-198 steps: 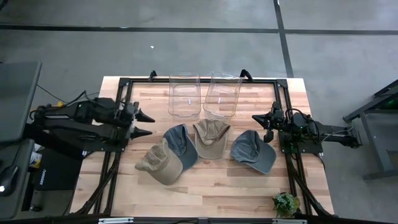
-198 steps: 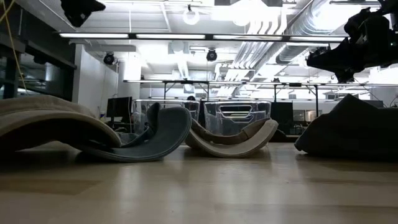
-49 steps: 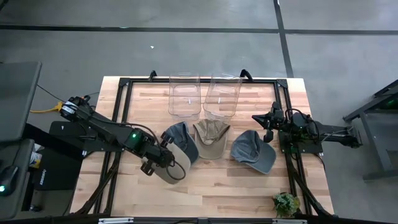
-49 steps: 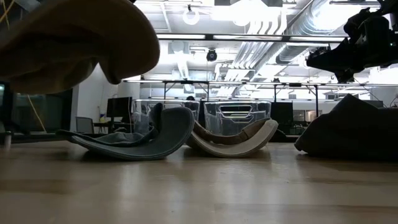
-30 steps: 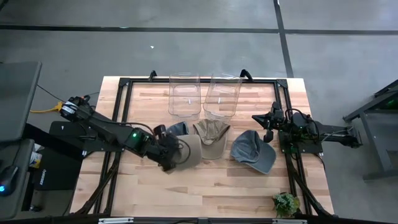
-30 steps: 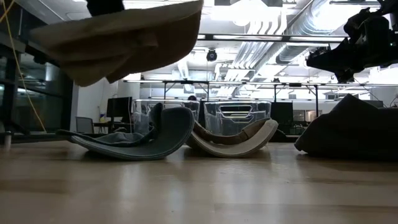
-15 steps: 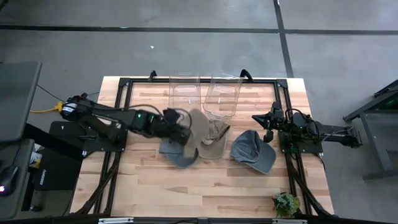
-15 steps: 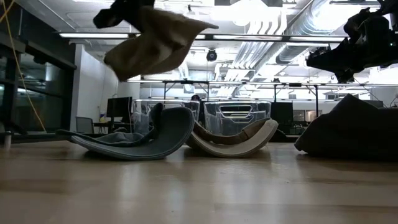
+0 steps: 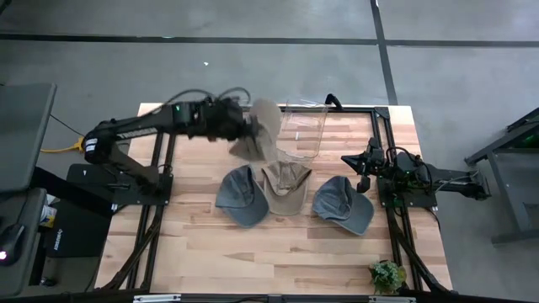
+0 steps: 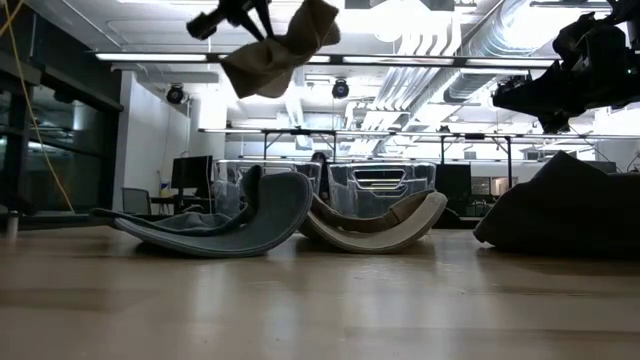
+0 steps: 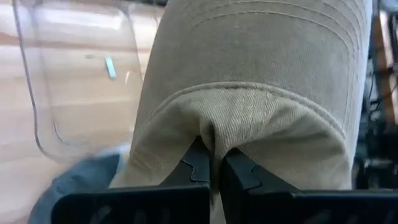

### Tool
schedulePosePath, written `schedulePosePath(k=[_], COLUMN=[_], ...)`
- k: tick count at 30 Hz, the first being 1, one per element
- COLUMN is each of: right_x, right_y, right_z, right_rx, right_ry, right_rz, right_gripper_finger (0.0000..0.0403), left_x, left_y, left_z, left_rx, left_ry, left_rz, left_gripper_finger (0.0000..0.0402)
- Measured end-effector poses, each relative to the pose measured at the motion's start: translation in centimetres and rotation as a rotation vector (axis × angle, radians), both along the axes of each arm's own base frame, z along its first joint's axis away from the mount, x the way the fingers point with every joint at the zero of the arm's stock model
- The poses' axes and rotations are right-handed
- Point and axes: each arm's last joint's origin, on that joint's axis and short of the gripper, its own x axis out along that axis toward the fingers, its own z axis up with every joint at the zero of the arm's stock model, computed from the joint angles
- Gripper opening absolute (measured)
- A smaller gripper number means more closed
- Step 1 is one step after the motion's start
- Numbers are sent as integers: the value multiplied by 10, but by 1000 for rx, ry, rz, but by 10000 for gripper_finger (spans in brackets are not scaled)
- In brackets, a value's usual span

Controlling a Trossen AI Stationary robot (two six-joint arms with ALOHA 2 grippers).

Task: Pick & Place hat
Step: Put the left brown cap into the left transparent bin

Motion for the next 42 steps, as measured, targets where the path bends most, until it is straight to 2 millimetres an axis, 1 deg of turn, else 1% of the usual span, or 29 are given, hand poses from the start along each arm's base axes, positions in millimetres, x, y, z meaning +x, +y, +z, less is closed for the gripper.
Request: schedulePosePath(k=[7,12,15,19,22,28,34,42], right_x=[0,0,0,0,0,0,0,0], right_y=[0,0,0,0,0,0,0,0], right_z=[0,0,0,0,0,0,0,0], right_rx=[0,0,0,0,0,0,0,0], right_ry=[0,0,-1,-1,-2,-2,-1,-2], right_rz=[0,0,0,0,0,0,0,0], right_gripper_finger=[0,0,0,0,0,0,0,0], left_x=[-16,-21,-25,-25,-22,-11,-8,-9], left_y=[58,100,119,137,146,154,160,162], left_z=[-2,-16,-28,-39,-51,-74,-94,-97], left_rx=[-108,-261,-330,-342,-371,-429,-471,-449], left_ry=[-29,-71,-60,-38,-10,52,158,211], left_rz=[4,-73,-83,-51,-47,-90,-49,38], left_gripper_finger=[0,0,0,0,0,0,0,0])
